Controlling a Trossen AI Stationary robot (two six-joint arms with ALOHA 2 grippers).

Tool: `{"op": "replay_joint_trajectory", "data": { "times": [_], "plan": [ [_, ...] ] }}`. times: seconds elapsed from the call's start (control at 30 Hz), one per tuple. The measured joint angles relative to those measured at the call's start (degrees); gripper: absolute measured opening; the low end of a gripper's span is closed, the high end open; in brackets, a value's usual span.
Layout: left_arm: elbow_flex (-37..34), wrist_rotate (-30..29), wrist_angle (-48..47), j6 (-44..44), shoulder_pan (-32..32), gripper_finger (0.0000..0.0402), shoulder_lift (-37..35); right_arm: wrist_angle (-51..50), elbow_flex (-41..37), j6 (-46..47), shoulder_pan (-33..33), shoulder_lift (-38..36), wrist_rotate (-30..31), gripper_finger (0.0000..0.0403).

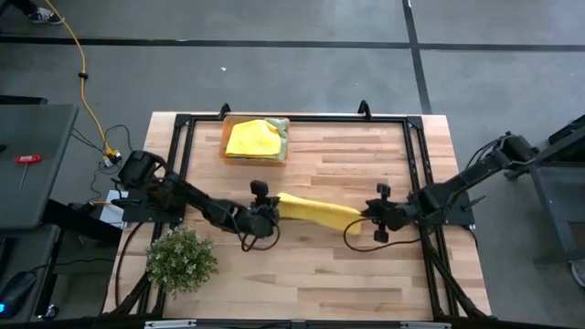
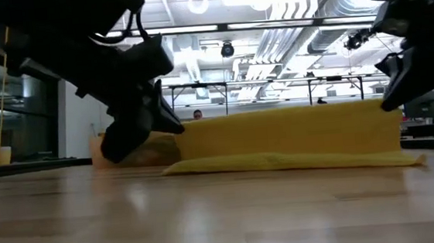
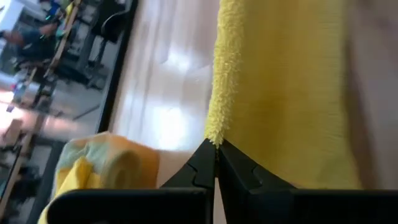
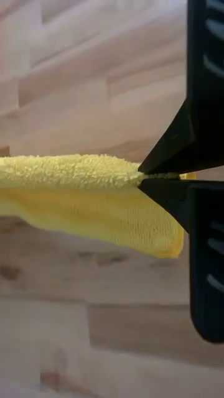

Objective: Fold microfiber towels
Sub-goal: Fold the yellow microfiber cloth

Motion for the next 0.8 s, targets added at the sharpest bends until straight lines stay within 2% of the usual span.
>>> {"op": "replay_joint_trajectory", "data": {
  "times": [0.2,0.37,0.8],
  "plan": [
    [0.0,4.8,-1.5,-0.8,-1.7,0.0000,0.0,-0.4,0.0,4.6,3.5,0.1,0.0,0.0000],
    [0.0,6.1,-2.0,-2.9,-2.3,0.0000,0.0,-0.3,0.0,7.1,5.1,1.1,-0.2,0.0000],
    [0.0,12.3,-2.8,-2.9,-2.5,0.0000,0.0,7.5,0.0,11.3,9.3,12.7,-1.2,0.0000]
  ]
}}
